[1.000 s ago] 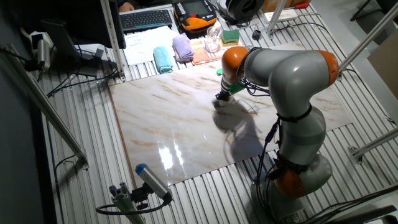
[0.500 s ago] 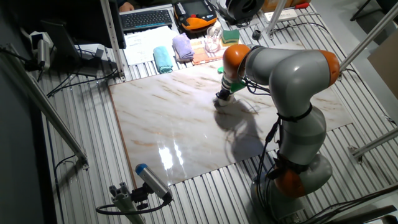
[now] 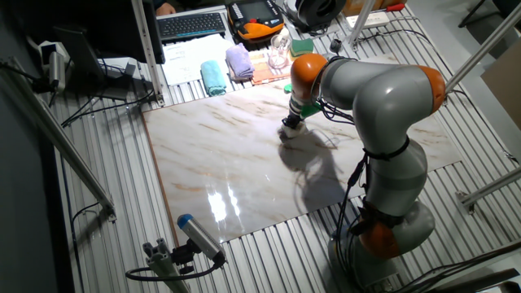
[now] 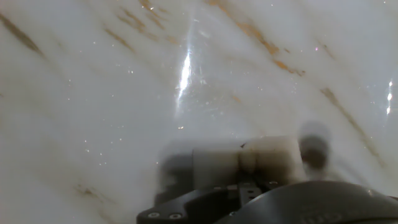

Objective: Clean the tabletop with a sponge

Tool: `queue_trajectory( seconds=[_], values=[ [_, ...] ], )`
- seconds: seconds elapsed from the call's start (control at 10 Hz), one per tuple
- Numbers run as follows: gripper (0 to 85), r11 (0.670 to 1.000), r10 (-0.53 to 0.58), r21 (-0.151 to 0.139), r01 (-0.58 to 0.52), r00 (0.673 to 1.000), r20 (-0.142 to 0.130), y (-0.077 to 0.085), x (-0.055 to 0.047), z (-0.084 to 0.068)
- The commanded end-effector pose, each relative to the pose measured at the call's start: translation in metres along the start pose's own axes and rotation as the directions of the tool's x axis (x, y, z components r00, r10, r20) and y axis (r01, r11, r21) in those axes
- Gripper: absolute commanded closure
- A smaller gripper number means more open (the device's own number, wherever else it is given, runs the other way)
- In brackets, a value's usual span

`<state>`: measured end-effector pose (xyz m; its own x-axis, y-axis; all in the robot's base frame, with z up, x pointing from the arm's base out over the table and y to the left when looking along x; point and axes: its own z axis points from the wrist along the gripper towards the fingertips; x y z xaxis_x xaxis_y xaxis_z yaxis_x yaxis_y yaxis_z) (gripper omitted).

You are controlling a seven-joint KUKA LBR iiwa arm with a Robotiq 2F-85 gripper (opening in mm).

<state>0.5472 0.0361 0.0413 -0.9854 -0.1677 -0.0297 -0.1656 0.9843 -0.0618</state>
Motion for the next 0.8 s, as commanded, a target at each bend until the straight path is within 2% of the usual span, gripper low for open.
queue_trajectory(
  seconds=[0.0,0.5,0.7],
  values=[
    [85.0,1.000,-0.004,0.006,0.004,1.000,-0.001,0.001,0.000,-0.001],
    [85.0,0.999,-0.003,0.038,0.004,1.000,-0.013,0.017,-0.005,0.002],
    [85.0,0.999,-0.005,0.043,0.005,1.000,-0.015,0.020,-0.005,0.001]
  ],
)
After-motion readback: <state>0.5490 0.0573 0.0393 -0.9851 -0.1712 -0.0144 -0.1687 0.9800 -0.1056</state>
